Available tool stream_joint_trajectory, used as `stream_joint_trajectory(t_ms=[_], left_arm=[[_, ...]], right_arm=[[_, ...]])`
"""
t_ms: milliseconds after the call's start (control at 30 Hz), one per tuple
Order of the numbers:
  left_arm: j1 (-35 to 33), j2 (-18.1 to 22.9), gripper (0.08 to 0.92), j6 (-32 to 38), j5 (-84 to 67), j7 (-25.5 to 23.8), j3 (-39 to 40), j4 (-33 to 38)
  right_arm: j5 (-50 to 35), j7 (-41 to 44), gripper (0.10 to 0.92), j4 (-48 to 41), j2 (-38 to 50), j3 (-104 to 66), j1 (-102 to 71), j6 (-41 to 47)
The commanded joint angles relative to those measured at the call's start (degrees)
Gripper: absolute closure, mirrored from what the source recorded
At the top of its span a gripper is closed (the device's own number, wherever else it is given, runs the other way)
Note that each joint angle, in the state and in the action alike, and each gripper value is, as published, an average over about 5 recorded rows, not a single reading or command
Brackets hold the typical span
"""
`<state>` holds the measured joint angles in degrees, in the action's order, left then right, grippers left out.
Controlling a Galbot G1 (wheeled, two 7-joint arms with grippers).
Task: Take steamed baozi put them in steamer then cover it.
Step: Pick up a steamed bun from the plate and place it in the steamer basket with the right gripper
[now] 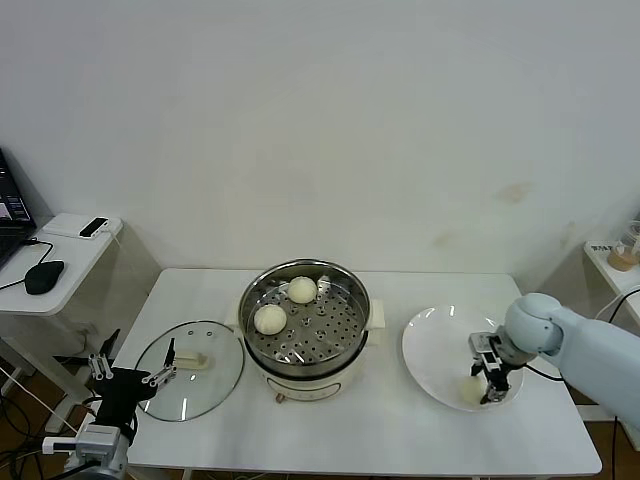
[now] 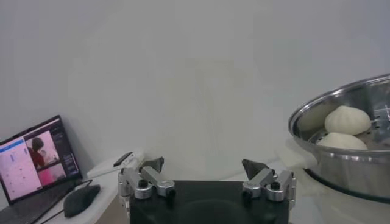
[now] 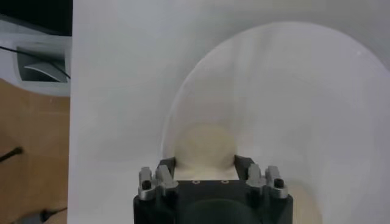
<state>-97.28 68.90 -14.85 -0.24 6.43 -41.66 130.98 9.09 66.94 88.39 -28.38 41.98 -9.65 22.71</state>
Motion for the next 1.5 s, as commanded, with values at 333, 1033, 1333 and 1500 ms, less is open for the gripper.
stream_joint_trajectory(t_ms=[333, 1033, 1333, 1500], left_arm=[[0.1, -0.4, 0.177, 0.0, -0.2, -0.1, -0.1, 0.3], [-0.6, -0.5, 0.177, 0.1, -0.3, -0.1, -1.0, 0.3], [-0.6, -0.5, 0.177, -0.1, -0.2, -0.1, -1.9, 0.4], [-0.8, -0.3, 0.177, -0.1, -0.2, 0.0, -2.4, 0.5]], right_arm=[[-4.5, 0.5, 0.483, -0.5, -0.9, 1.1, 14.2, -1.0], [-15.9, -1.3, 0.474, -1.3, -25.3, 16.2, 43.3, -2.5], [-15.3, -2.5, 0.474, -0.2, -34.3, 21.0, 40.0, -8.3], [-12.2, -3.7, 0.474, -1.1, -37.6, 23.4, 37.8, -12.6]])
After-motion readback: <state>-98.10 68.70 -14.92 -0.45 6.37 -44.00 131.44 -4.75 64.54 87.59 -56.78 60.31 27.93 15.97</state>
